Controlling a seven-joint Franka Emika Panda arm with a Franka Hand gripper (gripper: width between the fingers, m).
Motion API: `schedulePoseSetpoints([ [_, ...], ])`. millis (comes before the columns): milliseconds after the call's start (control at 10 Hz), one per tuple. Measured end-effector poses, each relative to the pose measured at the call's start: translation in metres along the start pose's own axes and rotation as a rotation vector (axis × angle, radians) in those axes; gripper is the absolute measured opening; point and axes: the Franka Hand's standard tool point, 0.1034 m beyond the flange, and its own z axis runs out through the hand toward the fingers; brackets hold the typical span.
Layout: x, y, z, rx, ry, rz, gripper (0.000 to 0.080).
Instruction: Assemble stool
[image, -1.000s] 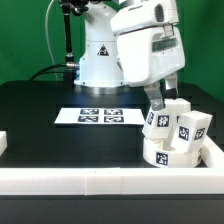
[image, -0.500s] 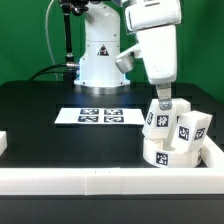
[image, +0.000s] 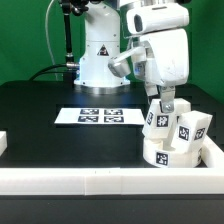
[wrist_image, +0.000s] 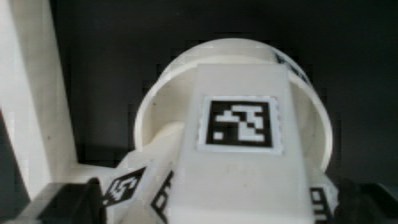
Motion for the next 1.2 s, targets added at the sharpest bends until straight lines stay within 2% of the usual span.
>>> schedulePoseSetpoints([
  [300,-0.002,-0.001,0.002,0.004,0.001,0.006,0.064],
  [400,-0.004,-0.001,0.002,0.004,0.0,0.009,0.048],
  [500,-0.008,-0.001,0.001,0.005,-0.001,0.015,0.048],
  [600,-0.011,-0.001,0.001,0.004,-0.001,0.021,0.0343],
  [1000,-0.013,0.0,0.0,0.002,-0.002,0.099,0.0343],
  [1200,-0.013,0.0,0.0,0.002,-0.001,0.254,0.0343],
])
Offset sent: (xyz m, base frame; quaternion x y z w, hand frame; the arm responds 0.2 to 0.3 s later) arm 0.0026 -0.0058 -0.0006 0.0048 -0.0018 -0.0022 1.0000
